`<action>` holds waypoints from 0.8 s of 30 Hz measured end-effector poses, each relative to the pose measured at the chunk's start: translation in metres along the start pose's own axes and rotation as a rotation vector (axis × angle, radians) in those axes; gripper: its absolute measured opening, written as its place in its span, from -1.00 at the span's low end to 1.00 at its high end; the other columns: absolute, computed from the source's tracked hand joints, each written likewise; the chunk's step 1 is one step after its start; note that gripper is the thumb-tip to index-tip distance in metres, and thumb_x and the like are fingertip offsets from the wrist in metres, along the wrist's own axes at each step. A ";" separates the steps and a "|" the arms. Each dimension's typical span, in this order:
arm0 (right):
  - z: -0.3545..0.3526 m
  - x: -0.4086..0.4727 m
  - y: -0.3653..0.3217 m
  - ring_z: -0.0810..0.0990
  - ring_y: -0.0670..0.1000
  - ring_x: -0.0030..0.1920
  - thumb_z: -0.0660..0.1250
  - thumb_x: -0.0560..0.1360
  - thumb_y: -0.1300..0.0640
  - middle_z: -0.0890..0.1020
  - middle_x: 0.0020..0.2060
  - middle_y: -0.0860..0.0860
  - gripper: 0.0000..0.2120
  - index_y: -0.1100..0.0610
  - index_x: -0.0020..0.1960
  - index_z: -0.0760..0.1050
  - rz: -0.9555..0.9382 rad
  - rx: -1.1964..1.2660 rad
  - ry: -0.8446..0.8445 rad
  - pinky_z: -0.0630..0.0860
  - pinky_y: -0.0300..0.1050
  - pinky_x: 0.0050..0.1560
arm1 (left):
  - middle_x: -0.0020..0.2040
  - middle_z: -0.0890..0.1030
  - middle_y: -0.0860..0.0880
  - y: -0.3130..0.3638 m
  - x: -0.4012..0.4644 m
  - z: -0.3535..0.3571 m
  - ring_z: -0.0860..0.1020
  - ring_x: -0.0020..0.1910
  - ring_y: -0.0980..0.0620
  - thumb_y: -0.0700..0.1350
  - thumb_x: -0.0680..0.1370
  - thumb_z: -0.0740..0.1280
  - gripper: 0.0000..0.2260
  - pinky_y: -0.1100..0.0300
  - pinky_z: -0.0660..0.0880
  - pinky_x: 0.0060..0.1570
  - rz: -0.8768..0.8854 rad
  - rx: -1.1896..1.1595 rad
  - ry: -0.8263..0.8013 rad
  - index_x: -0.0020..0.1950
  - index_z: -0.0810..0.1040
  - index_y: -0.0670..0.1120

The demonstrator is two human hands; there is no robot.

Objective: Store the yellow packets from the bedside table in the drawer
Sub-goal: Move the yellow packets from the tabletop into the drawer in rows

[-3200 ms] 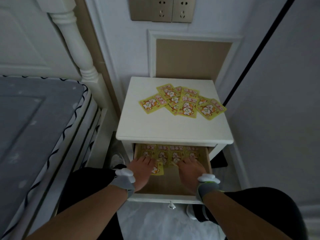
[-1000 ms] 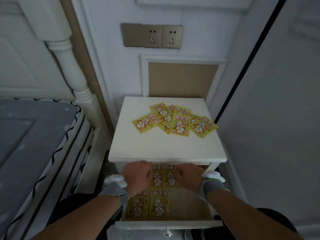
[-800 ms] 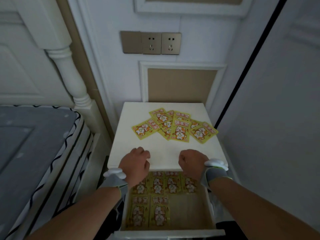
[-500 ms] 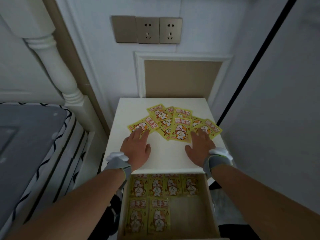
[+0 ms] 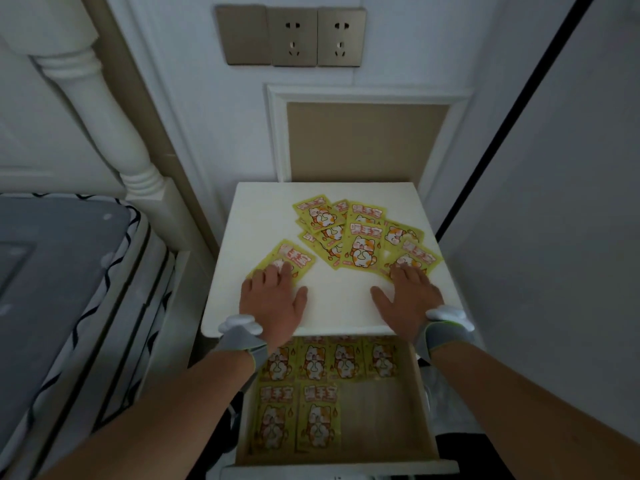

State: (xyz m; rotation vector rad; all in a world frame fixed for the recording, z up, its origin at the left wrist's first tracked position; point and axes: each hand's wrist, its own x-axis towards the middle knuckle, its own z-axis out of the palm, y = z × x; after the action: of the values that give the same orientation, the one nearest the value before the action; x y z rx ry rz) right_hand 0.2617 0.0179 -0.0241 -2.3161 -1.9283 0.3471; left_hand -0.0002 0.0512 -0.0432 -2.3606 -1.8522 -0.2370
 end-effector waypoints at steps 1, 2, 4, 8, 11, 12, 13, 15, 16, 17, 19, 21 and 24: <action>0.000 -0.011 -0.002 0.26 0.14 0.48 0.07 0.53 -0.32 0.36 0.46 0.05 -0.33 0.07 0.47 0.28 -0.028 -0.005 0.034 0.33 0.12 0.38 | 0.11 0.54 -0.17 0.002 -0.007 -0.004 0.48 0.01 -0.20 0.20 0.59 0.11 -0.49 -0.04 0.42 -0.04 -0.006 0.008 -0.013 0.36 0.44 -0.13; 0.001 -0.023 -0.006 0.35 0.13 0.40 0.09 0.50 -0.33 0.44 0.37 0.03 -0.37 0.06 0.41 0.34 -0.065 -0.021 0.070 0.38 0.10 0.28 | 0.08 0.53 -0.17 0.003 -0.013 -0.007 0.47 -0.01 -0.19 0.20 0.59 0.10 -0.50 -0.03 0.41 -0.06 -0.003 0.017 -0.020 0.32 0.46 -0.14; 0.005 -0.043 -0.013 0.43 0.12 0.26 0.13 0.46 -0.34 0.50 0.25 0.00 -0.39 0.04 0.33 0.40 -0.153 -0.070 0.112 0.43 0.07 0.18 | 0.02 0.52 -0.17 0.006 -0.024 -0.010 0.46 -0.05 -0.18 0.20 0.58 0.12 -0.53 -0.03 0.38 -0.09 0.013 0.023 -0.005 0.20 0.51 -0.15; 0.005 -0.065 -0.022 0.35 0.14 0.39 0.16 0.41 -0.41 0.40 0.40 0.05 -0.22 0.04 0.48 0.28 -0.221 -0.088 0.080 0.38 0.12 0.30 | 0.07 0.51 -0.18 0.004 -0.033 -0.022 0.43 0.03 -0.18 0.27 0.53 0.12 -0.48 -0.06 0.39 0.02 0.036 0.005 -0.050 0.11 0.52 -0.16; 0.010 -0.063 -0.019 0.03 0.14 0.59 0.18 0.41 -0.44 0.06 0.60 0.08 -0.04 0.06 0.61 -0.02 -0.193 -0.060 -0.058 0.14 0.14 0.51 | 0.48 0.31 -0.21 0.001 -0.035 -0.021 0.28 0.44 -0.21 0.36 0.50 0.09 -0.27 -0.14 0.22 0.42 0.031 -0.101 -0.236 0.47 0.29 -0.14; 0.011 -0.062 -0.018 -0.04 0.13 0.60 0.20 0.42 -0.43 0.00 0.61 0.08 -0.02 0.07 0.61 -0.08 -0.193 -0.079 -0.104 0.08 0.12 0.54 | 0.56 0.20 -0.19 0.000 -0.036 -0.022 0.19 0.52 -0.20 0.38 0.48 0.12 -0.20 -0.14 0.15 0.48 0.038 -0.127 -0.297 0.55 0.15 -0.12; 0.011 -0.062 -0.018 -0.06 0.12 0.60 0.24 0.43 -0.38 -0.01 0.61 0.08 -0.03 0.09 0.61 -0.08 -0.199 -0.098 -0.126 0.07 0.11 0.55 | 0.58 0.17 -0.17 0.000 -0.037 -0.024 0.18 0.53 -0.19 0.40 0.45 0.17 -0.14 -0.14 0.16 0.48 0.054 -0.122 -0.331 0.57 0.09 -0.10; 0.009 -0.064 -0.019 0.05 0.13 0.58 0.29 0.49 -0.22 0.12 0.58 0.09 -0.18 0.10 0.58 0.02 -0.221 -0.110 -0.097 0.18 0.09 0.50 | 0.46 0.36 -0.20 0.000 -0.042 -0.026 0.40 0.37 -0.21 0.34 0.35 0.36 -0.12 -0.11 0.38 0.31 0.111 -0.028 -0.327 0.52 0.24 -0.12; 0.008 -0.066 -0.021 0.12 0.14 0.55 0.28 0.51 -0.11 0.19 0.54 0.08 -0.27 0.09 0.56 0.07 -0.228 -0.110 -0.072 0.25 0.08 0.45 | 0.31 0.49 -0.20 0.003 -0.045 -0.027 0.53 0.19 -0.20 0.24 0.28 0.48 -0.18 -0.07 0.49 0.14 0.127 0.035 -0.328 0.42 0.38 -0.14; 0.008 -0.069 -0.022 0.19 0.15 0.51 0.27 0.53 -0.02 0.24 0.51 0.06 -0.32 0.08 0.55 0.08 -0.227 -0.114 -0.053 0.31 0.07 0.40 | 0.13 0.58 -0.17 0.004 -0.049 -0.024 0.59 0.00 -0.18 0.09 0.22 0.57 -0.30 -0.01 0.53 -0.04 0.116 0.075 -0.264 0.29 0.51 -0.14; 0.010 -0.076 -0.024 0.28 0.17 0.42 0.22 0.52 0.12 0.31 0.44 0.07 -0.36 0.08 0.55 0.08 -0.216 -0.129 -0.025 0.38 0.07 0.32 | -0.07 0.60 -0.13 0.008 -0.055 -0.024 0.58 -0.18 -0.15 -0.15 0.22 0.56 -0.51 0.03 0.51 -0.19 0.119 0.056 -0.146 0.13 0.59 -0.14; 0.014 -0.081 -0.024 0.35 0.19 0.33 0.21 0.49 0.19 0.36 0.38 0.09 -0.39 0.09 0.51 0.15 -0.205 -0.157 -0.014 0.42 0.07 0.25 | -0.05 0.61 -0.12 0.012 -0.061 -0.029 0.58 -0.14 -0.16 -0.21 0.29 0.50 -0.56 0.02 0.49 -0.15 0.125 0.014 -0.148 0.16 0.58 -0.13; 0.016 -0.090 -0.022 0.40 0.19 0.24 0.24 0.44 0.22 0.42 0.29 0.09 -0.48 0.10 0.39 0.31 -0.215 -0.206 0.024 0.47 0.06 0.16 | 0.05 0.61 -0.12 0.015 -0.073 -0.038 0.57 -0.02 -0.19 -0.27 0.39 0.41 -0.58 -0.02 0.49 -0.07 0.163 -0.035 -0.112 0.24 0.56 -0.11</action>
State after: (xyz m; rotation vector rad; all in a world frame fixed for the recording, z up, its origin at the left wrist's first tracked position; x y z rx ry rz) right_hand 0.2211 -0.0673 -0.0252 -2.1831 -2.2706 0.1048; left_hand -0.0041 -0.0299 -0.0207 -2.5814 -1.7004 -0.1236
